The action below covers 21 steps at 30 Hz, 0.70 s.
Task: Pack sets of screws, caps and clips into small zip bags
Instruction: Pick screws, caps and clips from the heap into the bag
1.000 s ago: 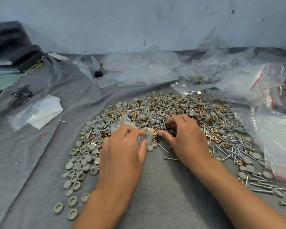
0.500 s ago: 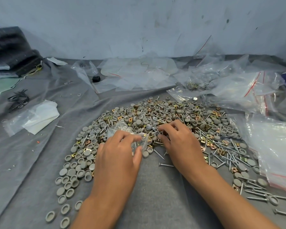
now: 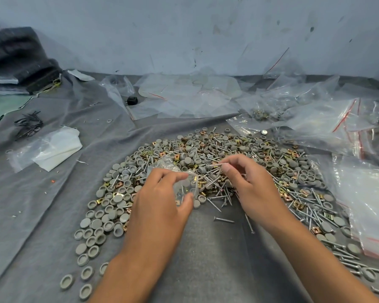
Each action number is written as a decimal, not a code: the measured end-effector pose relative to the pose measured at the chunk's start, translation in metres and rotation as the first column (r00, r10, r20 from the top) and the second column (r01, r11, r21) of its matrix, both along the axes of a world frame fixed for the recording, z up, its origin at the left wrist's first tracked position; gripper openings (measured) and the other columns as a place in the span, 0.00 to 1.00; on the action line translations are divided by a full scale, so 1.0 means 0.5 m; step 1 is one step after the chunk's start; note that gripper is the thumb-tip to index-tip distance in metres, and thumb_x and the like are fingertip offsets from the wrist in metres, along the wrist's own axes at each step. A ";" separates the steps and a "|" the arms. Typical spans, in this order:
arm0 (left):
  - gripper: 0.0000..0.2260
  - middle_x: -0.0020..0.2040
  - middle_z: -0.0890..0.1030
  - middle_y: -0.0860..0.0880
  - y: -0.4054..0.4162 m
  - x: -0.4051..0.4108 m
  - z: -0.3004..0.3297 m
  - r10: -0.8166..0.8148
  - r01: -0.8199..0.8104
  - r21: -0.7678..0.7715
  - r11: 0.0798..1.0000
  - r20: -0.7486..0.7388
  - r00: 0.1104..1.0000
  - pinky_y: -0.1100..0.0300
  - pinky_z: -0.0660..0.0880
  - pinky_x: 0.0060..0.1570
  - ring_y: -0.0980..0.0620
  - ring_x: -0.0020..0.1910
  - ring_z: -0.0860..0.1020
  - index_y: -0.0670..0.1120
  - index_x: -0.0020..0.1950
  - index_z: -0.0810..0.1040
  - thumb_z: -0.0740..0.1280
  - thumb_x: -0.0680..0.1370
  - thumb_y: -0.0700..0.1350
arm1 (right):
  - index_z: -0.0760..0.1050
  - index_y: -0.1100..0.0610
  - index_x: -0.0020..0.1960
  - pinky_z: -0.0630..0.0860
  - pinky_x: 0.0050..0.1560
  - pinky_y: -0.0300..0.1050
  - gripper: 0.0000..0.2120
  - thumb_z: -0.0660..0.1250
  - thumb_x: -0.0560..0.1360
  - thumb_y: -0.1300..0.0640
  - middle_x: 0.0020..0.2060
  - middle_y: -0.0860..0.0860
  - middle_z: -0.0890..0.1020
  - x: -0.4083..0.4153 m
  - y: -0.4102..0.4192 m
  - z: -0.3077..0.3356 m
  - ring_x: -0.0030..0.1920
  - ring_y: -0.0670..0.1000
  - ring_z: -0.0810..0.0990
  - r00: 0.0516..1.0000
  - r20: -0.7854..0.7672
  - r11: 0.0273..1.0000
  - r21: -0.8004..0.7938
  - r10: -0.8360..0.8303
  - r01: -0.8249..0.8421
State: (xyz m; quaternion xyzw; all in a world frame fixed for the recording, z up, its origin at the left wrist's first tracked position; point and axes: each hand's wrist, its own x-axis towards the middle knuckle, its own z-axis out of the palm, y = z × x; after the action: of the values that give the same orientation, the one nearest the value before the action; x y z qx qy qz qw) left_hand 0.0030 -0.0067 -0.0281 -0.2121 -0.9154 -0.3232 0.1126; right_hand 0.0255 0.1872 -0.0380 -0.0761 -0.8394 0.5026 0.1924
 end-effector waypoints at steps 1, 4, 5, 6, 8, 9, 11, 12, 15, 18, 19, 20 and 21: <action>0.18 0.51 0.71 0.62 0.000 0.000 -0.002 -0.006 0.006 0.010 1.000 0.001 1.000 0.71 0.66 0.46 0.69 0.44 0.70 0.57 0.65 0.79 0.73 0.75 0.50 | 0.79 0.48 0.51 0.77 0.49 0.46 0.06 0.63 0.82 0.51 0.44 0.45 0.83 0.003 -0.005 0.008 0.47 0.46 0.80 0.999 -0.007 0.997 -0.062 0.048 -0.049; 0.17 0.52 0.71 0.63 0.004 -0.002 -0.005 -0.019 0.018 0.045 0.999 0.004 1.000 0.74 0.65 0.45 0.70 0.46 0.70 0.57 0.63 0.79 0.74 0.75 0.50 | 0.79 0.48 0.49 0.77 0.46 0.48 0.07 0.63 0.82 0.51 0.42 0.47 0.83 0.012 -0.016 0.025 0.44 0.48 0.81 0.981 -0.016 0.977 -0.089 0.195 -0.196; 0.18 0.52 0.71 0.63 0.005 -0.002 -0.007 -0.020 0.020 0.051 0.998 0.003 1.000 0.75 0.66 0.44 0.71 0.46 0.70 0.57 0.63 0.79 0.75 0.74 0.51 | 0.79 0.48 0.49 0.76 0.43 0.43 0.06 0.63 0.82 0.52 0.41 0.46 0.82 0.015 -0.018 0.026 0.41 0.45 0.79 0.973 -0.014 0.972 -0.044 0.231 -0.232; 0.18 0.51 0.71 0.63 0.005 -0.001 -0.008 -0.021 0.021 0.056 0.998 0.002 1.000 0.74 0.66 0.44 0.72 0.47 0.70 0.58 0.64 0.79 0.75 0.74 0.51 | 0.78 0.48 0.49 0.73 0.41 0.37 0.06 0.64 0.82 0.52 0.40 0.45 0.81 0.017 -0.021 0.027 0.39 0.43 0.78 0.966 -0.007 0.966 0.021 0.257 -0.257; 0.18 0.51 0.71 0.63 0.004 -0.001 -0.009 -0.029 0.029 0.067 0.997 0.001 1.000 0.74 0.67 0.43 0.71 0.47 0.70 0.58 0.64 0.79 0.74 0.74 0.51 | 0.79 0.48 0.51 0.71 0.41 0.32 0.04 0.65 0.81 0.52 0.39 0.41 0.80 0.021 -0.028 0.026 0.40 0.42 0.78 0.963 0.005 0.946 0.182 0.270 -0.267; 0.18 0.51 0.71 0.63 0.004 -0.001 -0.009 -0.034 0.034 0.070 0.997 0.000 0.999 0.74 0.67 0.43 0.71 0.47 0.70 0.57 0.63 0.79 0.74 0.74 0.51 | 0.80 0.48 0.52 0.71 0.42 0.31 0.04 0.66 0.81 0.52 0.39 0.40 0.79 0.022 -0.031 0.026 0.42 0.41 0.78 0.964 -0.006 0.929 0.271 0.265 -0.253; 0.18 0.51 0.71 0.62 0.005 -0.001 -0.010 -0.044 0.044 0.069 0.997 0.003 0.999 0.74 0.67 0.43 0.70 0.47 0.71 0.57 0.63 0.79 0.73 0.74 0.52 | 0.81 0.50 0.54 0.71 0.47 0.29 0.06 0.68 0.79 0.53 0.42 0.38 0.78 0.025 -0.038 0.027 0.45 0.39 0.77 0.964 -0.055 0.883 0.417 0.260 -0.215; 0.18 0.52 0.71 0.62 0.005 0.000 -0.010 -0.049 0.049 0.067 0.997 0.005 0.999 0.73 0.67 0.43 0.69 0.46 0.71 0.57 0.63 0.79 0.73 0.74 0.53 | 0.81 0.51 0.55 0.71 0.47 0.29 0.07 0.70 0.78 0.53 0.43 0.40 0.79 0.027 -0.041 0.027 0.45 0.39 0.77 0.963 -0.081 0.874 0.443 0.258 -0.197; 0.19 0.52 0.71 0.62 0.007 0.004 -0.010 -0.068 0.068 0.068 0.995 0.003 0.998 0.72 0.67 0.45 0.70 0.46 0.70 0.56 0.64 0.79 0.75 0.73 0.52 | 0.81 0.52 0.52 0.72 0.43 0.29 0.07 0.73 0.76 0.53 0.41 0.41 0.80 0.033 -0.046 0.030 0.43 0.42 0.79 0.958 -0.171 0.920 0.359 0.229 -0.156; 0.19 0.52 0.72 0.62 0.010 0.008 -0.007 -0.091 0.090 0.070 0.993 0.004 0.996 0.73 0.67 0.44 0.69 0.47 0.71 0.56 0.64 0.79 0.75 0.74 0.51 | 0.80 0.54 0.48 0.70 0.43 0.27 0.06 0.76 0.74 0.55 0.39 0.39 0.79 0.035 -0.055 0.033 0.42 0.40 0.79 0.950 -0.233 0.929 0.351 0.207 -0.117; 0.18 0.52 0.72 0.62 0.012 0.009 -0.006 -0.096 0.096 0.072 0.993 0.005 0.995 0.73 0.67 0.44 0.69 0.47 0.71 0.56 0.64 0.79 0.74 0.74 0.51 | 0.80 0.54 0.48 0.70 0.43 0.26 0.07 0.77 0.73 0.56 0.40 0.39 0.79 0.035 -0.060 0.034 0.43 0.39 0.79 0.949 -0.239 0.926 0.360 0.206 -0.110; 0.18 0.52 0.72 0.62 0.013 0.009 -0.005 -0.100 0.099 0.075 0.992 0.004 0.995 0.74 0.67 0.43 0.69 0.47 0.71 0.56 0.63 0.79 0.74 0.74 0.51 | 0.81 0.54 0.48 0.71 0.44 0.25 0.07 0.77 0.72 0.57 0.41 0.38 0.80 0.035 -0.063 0.035 0.43 0.38 0.80 0.948 -0.242 0.927 0.359 0.207 -0.111; 0.17 0.52 0.72 0.62 0.013 0.009 -0.004 -0.100 0.099 0.080 0.992 0.006 0.995 0.75 0.67 0.44 0.69 0.47 0.71 0.56 0.63 0.79 0.74 0.74 0.50 | 0.81 0.53 0.49 0.71 0.44 0.24 0.08 0.77 0.72 0.58 0.42 0.37 0.80 0.035 -0.063 0.037 0.44 0.37 0.80 0.946 -0.249 0.931 0.346 0.206 -0.111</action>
State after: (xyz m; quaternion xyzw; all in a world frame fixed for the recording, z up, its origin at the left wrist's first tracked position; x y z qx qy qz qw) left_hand 0.0073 -0.0001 -0.0302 -0.2513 -0.8905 -0.3657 0.1002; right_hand 0.0430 0.1557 -0.0195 0.0977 -0.8787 0.3757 0.2779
